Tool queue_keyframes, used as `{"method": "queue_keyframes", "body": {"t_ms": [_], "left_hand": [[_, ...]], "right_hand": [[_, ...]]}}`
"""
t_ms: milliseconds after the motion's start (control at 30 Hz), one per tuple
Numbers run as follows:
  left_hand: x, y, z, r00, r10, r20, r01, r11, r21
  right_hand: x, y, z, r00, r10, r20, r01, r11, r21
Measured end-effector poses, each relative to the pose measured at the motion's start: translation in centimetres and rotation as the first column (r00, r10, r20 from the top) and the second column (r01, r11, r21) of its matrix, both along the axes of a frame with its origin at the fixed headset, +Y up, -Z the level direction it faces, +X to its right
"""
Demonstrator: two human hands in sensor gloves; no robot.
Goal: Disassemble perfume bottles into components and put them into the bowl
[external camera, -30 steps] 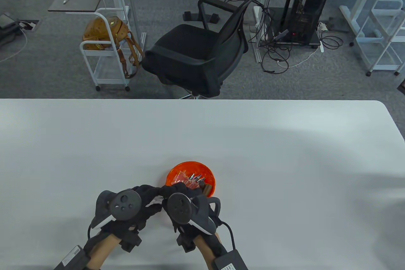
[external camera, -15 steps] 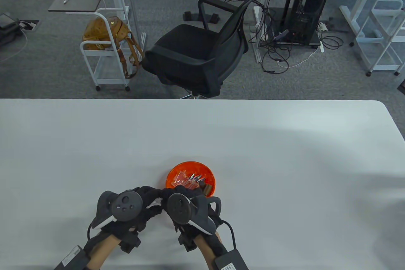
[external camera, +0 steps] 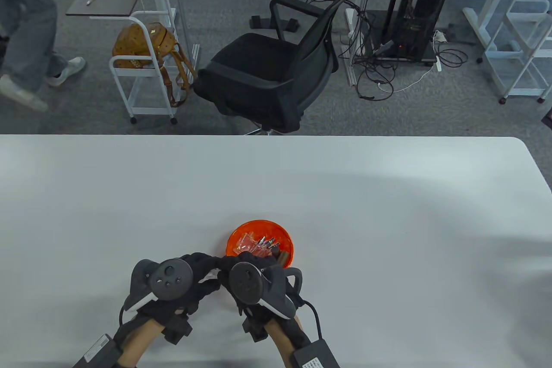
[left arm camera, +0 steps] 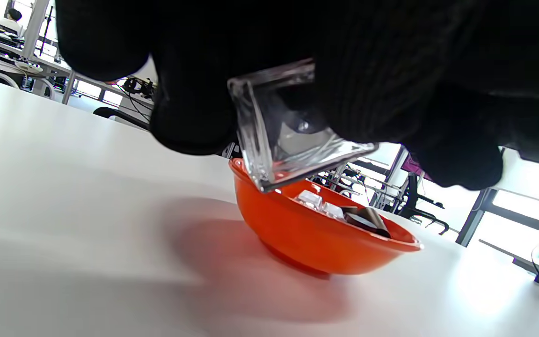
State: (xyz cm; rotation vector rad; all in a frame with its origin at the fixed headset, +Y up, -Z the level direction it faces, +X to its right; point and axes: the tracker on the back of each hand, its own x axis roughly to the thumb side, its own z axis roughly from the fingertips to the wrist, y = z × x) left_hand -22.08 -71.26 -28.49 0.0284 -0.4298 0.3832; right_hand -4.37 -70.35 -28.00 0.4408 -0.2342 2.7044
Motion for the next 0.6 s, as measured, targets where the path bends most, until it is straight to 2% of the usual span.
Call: {"method": "queue_keyframes", "body": {"t_ms": [133,600], "left_hand": [[0.06,-0.01,-0.10,1.000,-0.002,-0.010,0.002,1.000,0.006],[0.03,-0.05,-0.03,1.000,-0.002,-0.002,0.002,1.000,-0.005]], "right_hand": [[-0.09,-0.16,0.07,1.000,0.021,-0.019,-0.022,0.999,-0.023],[0.06,0.01,0.05,1.000,0.023,-0.009,-0.023,1.000,-0.002]]}}
